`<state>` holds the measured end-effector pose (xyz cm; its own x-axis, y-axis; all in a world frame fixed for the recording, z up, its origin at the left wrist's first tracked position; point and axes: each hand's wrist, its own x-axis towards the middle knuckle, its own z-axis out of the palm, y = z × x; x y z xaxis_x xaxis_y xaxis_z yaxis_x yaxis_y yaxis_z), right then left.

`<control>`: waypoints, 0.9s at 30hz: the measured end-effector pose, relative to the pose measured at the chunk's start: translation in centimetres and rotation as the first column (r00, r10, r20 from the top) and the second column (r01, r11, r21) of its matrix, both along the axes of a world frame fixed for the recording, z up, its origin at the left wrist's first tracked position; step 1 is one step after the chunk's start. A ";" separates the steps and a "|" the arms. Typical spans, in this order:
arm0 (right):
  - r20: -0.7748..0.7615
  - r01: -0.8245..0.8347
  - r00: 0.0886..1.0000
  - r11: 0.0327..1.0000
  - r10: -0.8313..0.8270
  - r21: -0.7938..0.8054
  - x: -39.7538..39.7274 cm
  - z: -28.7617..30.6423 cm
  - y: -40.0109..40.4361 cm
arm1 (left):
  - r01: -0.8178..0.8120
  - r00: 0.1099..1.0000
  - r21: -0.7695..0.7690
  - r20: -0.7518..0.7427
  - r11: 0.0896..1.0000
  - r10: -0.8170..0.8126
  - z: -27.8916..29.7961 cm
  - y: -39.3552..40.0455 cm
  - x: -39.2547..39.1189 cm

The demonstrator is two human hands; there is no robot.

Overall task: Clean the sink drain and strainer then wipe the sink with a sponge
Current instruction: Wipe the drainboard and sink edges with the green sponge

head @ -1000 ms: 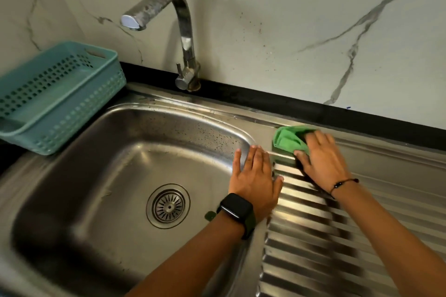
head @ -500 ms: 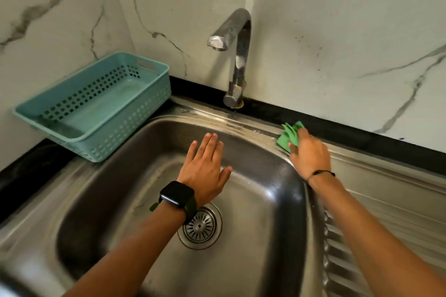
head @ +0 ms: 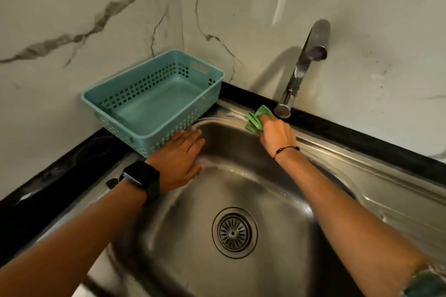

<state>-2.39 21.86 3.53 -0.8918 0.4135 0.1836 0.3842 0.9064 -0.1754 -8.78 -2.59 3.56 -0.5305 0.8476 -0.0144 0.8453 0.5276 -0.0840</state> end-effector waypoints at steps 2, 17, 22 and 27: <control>0.044 0.007 0.999 0.998 -0.010 0.057 1.4 0.2 0.7 | 0.059 0.998 -0.068 -0.009 0.996 -0.059 -0.9 -0.6 -0.5; 0.037 0.086 0.995 0.995 -0.088 0.046 1.0 -1.0 -1.5 | 0.166 0.980 0.035 0.106 0.986 -0.168 -3.2 -2.4 -1.8; 0.010 -0.004 1.000 1.000 0.004 -0.002 -6.6 -0.8 -6.3 | 0.145 0.987 -0.002 0.065 0.989 -0.145 -3.3 -2.2 -1.7; 0.086 -0.150 0.985 0.988 0.146 0.030 -8.2 -0.1 -6.2 | 0.165 0.984 -0.008 0.064 0.986 -0.164 -3.2 -2.5 -1.7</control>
